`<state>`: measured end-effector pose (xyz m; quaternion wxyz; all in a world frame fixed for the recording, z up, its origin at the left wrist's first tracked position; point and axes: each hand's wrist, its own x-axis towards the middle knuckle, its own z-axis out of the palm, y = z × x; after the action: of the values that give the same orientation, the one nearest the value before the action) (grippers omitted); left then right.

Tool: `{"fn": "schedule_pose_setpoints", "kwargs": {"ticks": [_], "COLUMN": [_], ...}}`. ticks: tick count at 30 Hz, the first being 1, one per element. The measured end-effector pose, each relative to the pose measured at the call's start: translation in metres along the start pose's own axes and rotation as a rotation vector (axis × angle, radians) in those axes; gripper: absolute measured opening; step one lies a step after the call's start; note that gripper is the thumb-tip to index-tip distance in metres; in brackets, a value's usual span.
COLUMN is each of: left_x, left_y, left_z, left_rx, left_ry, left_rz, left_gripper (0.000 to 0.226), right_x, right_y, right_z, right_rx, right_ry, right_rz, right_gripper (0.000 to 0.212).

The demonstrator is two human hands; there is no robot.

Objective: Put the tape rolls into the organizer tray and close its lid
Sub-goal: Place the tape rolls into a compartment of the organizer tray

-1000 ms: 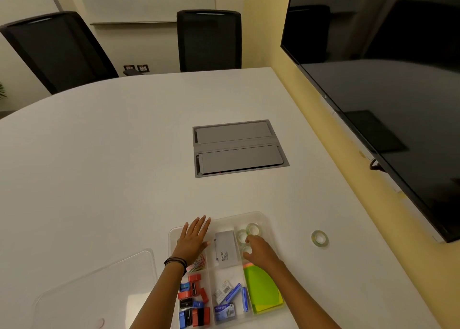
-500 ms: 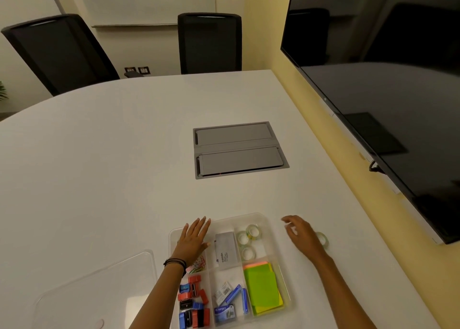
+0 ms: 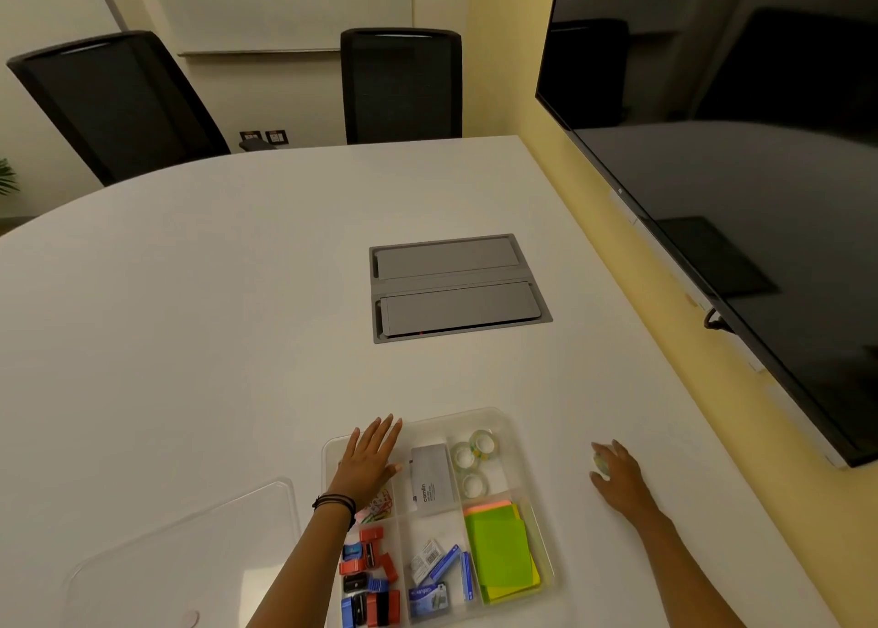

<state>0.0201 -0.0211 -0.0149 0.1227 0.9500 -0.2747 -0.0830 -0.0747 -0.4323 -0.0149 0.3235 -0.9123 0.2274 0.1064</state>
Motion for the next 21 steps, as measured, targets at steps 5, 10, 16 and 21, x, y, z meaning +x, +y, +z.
{"fn": "schedule_pose_setpoints", "kwargs": {"ticks": [5,10,16,21], "left_x": [0.002,0.002,-0.001,0.0], "left_y": [0.001,0.001,-0.001,0.0], "left_z": [0.0,0.002,0.005,0.004], "left_rx": [-0.012,-0.042,-0.076,-0.088], "left_ry": [0.005,-0.006,0.006,0.001], "left_rz": [-0.007,-0.006,0.001,-0.015], "left_gripper": [0.123,0.125,0.121,0.121], "right_x": [-0.005,-0.015,-0.021,-0.015], "right_y": [-0.005,-0.008,-0.007,-0.019], "right_z": [0.01,0.018,0.022,0.013], "right_rx": [-0.082,-0.092,-0.126,0.004], "right_ry": [0.004,0.043,0.074,-0.085], "right_rz": [-0.032,-0.07,-0.061,-0.036], "right_gripper": [0.044,0.052,0.057,0.047]}}
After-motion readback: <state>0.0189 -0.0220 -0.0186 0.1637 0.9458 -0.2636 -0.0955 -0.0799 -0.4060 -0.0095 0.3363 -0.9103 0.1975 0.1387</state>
